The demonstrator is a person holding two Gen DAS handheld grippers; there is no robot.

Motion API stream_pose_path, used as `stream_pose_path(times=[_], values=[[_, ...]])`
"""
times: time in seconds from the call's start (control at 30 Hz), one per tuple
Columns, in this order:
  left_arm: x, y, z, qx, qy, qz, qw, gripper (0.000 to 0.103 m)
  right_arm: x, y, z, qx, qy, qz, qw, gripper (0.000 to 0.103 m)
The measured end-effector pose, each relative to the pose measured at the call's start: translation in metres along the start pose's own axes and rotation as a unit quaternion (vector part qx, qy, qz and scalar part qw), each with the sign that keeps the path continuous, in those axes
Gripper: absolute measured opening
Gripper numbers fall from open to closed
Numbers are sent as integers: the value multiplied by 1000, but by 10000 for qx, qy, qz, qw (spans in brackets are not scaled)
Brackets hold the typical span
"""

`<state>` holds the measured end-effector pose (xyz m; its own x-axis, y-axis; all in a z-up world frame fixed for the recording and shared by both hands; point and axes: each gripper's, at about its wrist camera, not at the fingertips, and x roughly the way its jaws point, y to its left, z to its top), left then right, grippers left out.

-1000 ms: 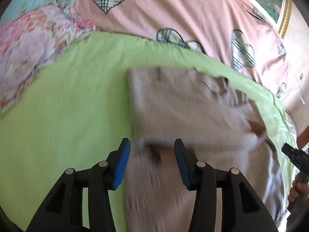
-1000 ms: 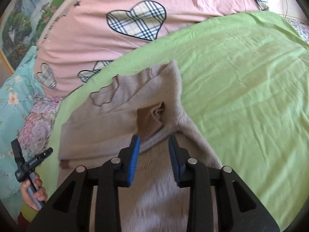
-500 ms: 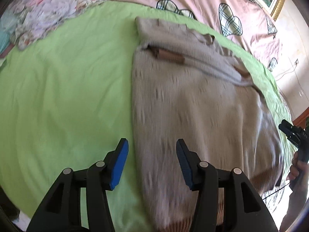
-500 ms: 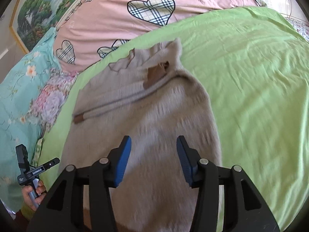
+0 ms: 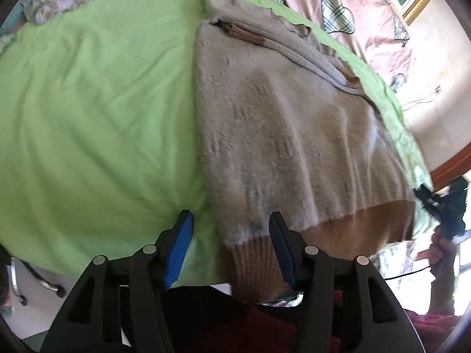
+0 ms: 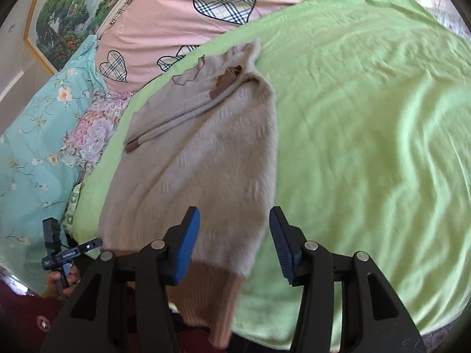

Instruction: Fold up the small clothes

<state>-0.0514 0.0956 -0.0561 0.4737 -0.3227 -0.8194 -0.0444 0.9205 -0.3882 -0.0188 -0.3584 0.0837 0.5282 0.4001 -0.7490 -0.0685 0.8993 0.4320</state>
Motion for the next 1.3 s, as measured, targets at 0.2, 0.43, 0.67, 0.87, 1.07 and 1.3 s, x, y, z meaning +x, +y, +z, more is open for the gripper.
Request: stream_pose_path(times=[0.2,0.43,0.67,0.87,1.07,1.3], values=[[9,-6,9,-14,120,-391,9992,18,16,-8,-13,148,289,586,9978,50],[19,13,7,-443,366,-1114,9921,31,20,-4,-24,-123,590,1148,9916,50],[18,-3,5,256,474,-1095,9925,7,42,5,-28,-129,834,1391,9867,8],[4,-10,6,491,137,-965,9940,5,25,9,-30,-383,760,1444,9859,8],[-26,-11,31,394,-435,-1187,9912,5,18,15,-7,-285,362,1789,9828,8],[-59,-18,104,204,-1562,-1367,9780,5,8,19,49,-187,-423,1947,9798,8]])
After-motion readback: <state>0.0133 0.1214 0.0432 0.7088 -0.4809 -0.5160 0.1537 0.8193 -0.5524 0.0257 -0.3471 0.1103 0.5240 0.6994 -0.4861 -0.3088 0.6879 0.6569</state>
